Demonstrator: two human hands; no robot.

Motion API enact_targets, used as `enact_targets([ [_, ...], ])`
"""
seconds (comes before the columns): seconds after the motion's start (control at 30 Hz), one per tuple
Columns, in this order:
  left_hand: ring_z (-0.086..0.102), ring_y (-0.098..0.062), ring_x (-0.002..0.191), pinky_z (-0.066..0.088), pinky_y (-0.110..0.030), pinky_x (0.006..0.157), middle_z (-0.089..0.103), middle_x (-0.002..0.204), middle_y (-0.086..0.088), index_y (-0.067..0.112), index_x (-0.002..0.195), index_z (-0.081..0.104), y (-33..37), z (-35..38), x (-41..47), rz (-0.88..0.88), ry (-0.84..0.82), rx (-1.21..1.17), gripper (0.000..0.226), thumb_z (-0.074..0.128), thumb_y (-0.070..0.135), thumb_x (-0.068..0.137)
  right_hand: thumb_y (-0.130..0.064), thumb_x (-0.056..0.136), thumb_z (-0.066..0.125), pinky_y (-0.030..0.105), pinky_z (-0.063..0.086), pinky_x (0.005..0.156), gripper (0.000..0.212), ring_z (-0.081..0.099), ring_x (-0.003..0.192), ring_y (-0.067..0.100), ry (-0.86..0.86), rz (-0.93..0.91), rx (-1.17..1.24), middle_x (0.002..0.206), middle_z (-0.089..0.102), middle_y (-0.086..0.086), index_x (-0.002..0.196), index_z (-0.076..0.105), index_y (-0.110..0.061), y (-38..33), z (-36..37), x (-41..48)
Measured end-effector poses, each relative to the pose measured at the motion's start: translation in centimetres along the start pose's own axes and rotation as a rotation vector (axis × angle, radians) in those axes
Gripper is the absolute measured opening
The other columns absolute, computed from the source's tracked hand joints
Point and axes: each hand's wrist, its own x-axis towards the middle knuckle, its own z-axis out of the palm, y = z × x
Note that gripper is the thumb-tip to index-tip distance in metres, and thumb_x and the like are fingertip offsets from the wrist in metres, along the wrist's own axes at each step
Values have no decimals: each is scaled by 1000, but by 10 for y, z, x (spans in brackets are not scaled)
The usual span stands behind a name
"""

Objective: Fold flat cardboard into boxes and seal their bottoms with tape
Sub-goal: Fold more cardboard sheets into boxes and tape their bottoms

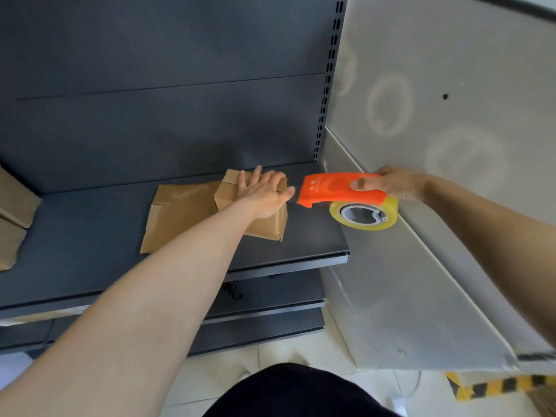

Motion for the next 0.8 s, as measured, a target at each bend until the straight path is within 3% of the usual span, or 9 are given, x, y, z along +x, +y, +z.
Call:
enact_targets([
  [0.1, -9, -20, 147, -13, -49, 115, 15, 158, 8, 31, 147, 21, -1, -3, -2, -6, -9, -14, 58, 11, 57, 96, -70, 52, 66, 36, 53, 85, 78, 70, 86, 27, -2, -42, 35, 93, 75, 10, 100, 72, -10, 2, -2, -8],
  [0.23, -8, -19, 148, -13, -49, 115, 17, 157, 8, 32, 146, 23, -2, -2, -6, 5, -2, -2, 57, 10, 56, 97, -84, 28, 70, 39, 53, 87, 100, 71, 87, 29, -22, -51, 39, 88, 76, 8, 97, 73, -10, 7, -9, -19],
  [0.33, -8, -19, 148, -12, -49, 116, 17, 157, 8, 32, 146, 23, -5, -2, -8, 14, 3, 6, 57, 9, 57, 96, -84, 25, 69, 40, 51, 91, 103, 71, 90, 29, -43, -28, 21, 91, 76, 8, 98, 73, -12, 8, -14, -25],
  [0.4, -8, -20, 147, -12, -50, 116, 16, 157, 8, 32, 146, 22, -6, -2, -9, 19, 4, 15, 57, 9, 57, 96, -83, 35, 69, 40, 51, 91, 93, 70, 88, 27, -51, 0, -38, 91, 75, 7, 97, 73, -13, 4, -16, -27],
  [0.47, -7, -20, 148, -11, -50, 116, 16, 157, 8, 32, 146, 22, -5, -2, -8, 23, 7, 22, 57, 10, 57, 97, -69, 64, 68, 37, 49, 91, 65, 68, 88, 26, -20, 48, -112, 96, 73, 7, 96, 70, -13, 2, -12, -25],
  [0.53, -7, -20, 148, -10, -50, 116, 17, 157, 8, 32, 145, 23, -5, -1, -8, 24, 21, 30, 55, 12, 57, 97, -61, 77, 63, 34, 45, 88, 50, 63, 92, 26, 32, 95, -212, 102, 69, 7, 98, 65, -15, -4, -3, -17],
  [0.8, -4, -20, 148, -8, -50, 117, 21, 156, 7, 34, 144, 25, -2, 3, -7, -1, 72, 21, 54, 39, 44, 92, -63, 78, 61, 32, 39, 72, 56, 53, 87, 29, 46, 76, -402, 100, 57, 9, 98, 53, -11, -57, 50, 20],
])
